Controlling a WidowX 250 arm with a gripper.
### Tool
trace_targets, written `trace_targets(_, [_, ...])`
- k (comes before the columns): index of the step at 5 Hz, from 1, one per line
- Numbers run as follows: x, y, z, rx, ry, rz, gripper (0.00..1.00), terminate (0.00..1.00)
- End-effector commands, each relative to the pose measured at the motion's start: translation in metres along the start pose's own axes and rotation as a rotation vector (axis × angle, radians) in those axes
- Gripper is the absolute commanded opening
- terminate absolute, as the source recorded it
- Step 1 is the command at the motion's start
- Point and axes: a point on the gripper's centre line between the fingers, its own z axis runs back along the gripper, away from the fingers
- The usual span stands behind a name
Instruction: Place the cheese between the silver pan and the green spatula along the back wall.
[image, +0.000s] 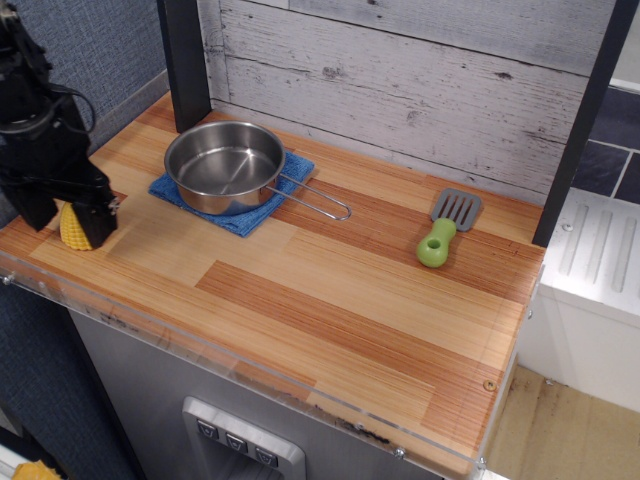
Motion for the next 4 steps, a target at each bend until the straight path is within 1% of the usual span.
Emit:
trace_targets(1, [0.016, 0.001, 0.005, -0.003, -0.029, 0.009, 1.00, 0.00])
trace_targets(2, [0.017, -0.005, 0.006, -0.016, -0.017, 0.000, 0.00, 0.00])
trace_targets(3, [0.020, -0.015, 0.021, -0.009, -0.024, -0.017, 0.00, 0.00])
trace_targets(4, [0.020, -0.040, 0.051, -0.018, -0.051, 0.060, 0.00, 0.00])
